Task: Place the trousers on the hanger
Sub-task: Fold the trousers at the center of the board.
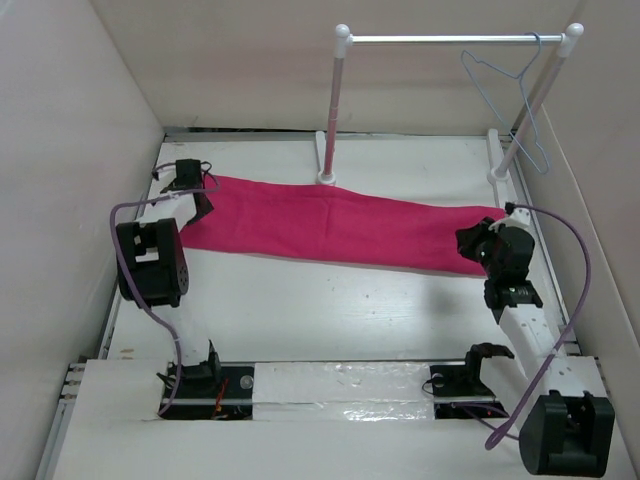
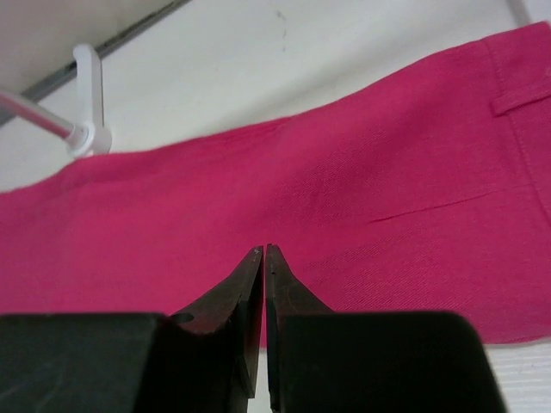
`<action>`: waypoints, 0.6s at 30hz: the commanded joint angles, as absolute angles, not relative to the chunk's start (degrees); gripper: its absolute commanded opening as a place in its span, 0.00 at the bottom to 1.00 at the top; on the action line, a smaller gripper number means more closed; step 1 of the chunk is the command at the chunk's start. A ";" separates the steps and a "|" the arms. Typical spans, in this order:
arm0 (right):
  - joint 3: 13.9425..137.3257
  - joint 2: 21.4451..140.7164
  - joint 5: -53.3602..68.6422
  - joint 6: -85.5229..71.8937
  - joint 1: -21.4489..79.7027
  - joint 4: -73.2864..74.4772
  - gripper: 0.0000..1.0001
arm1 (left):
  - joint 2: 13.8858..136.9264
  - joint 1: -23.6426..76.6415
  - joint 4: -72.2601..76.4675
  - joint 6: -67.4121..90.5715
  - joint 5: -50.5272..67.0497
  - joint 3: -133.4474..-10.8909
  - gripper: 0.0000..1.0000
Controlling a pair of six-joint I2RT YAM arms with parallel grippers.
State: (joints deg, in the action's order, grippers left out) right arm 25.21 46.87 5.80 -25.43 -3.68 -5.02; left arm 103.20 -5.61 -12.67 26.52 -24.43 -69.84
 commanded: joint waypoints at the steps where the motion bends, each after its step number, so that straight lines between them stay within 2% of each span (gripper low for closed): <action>1: 25.66 47.54 10.45 -21.37 -0.89 -5.98 0.12 | 106.95 -2.99 -17.31 23.65 -26.97 -72.50 0.67; 4: 25.23 47.73 10.29 -21.18 2.70 -6.06 0.14 | 111.17 -2.37 -20.12 22.59 -28.56 -75.49 0.64; 7: 24.79 47.02 6.96 -21.62 5.88 -6.24 0.15 | 114.25 -2.37 -20.83 21.54 -28.56 -75.50 0.53; 8: 24.70 47.02 6.42 -21.71 7.45 -6.33 0.15 | 115.04 -2.37 -21.79 20.66 -29.61 -75.41 0.45; 9: 24.78 47.11 5.98 -21.71 8.08 -6.42 0.15 | 116.44 -2.37 -22.23 20.31 -30.32 -75.15 0.26; 12: 25.75 46.85 4.66 -22.15 9.92 -5.71 0.16 | 116.90 -2.37 -25.48 19.69 -31.11 -74.98 0.00; 18: 27.24 43.42 3.25 -22.94 10.46 -3.00 0.17 | 113.31 -2.37 -28.57 18.46 -31.82 -66.48 0.00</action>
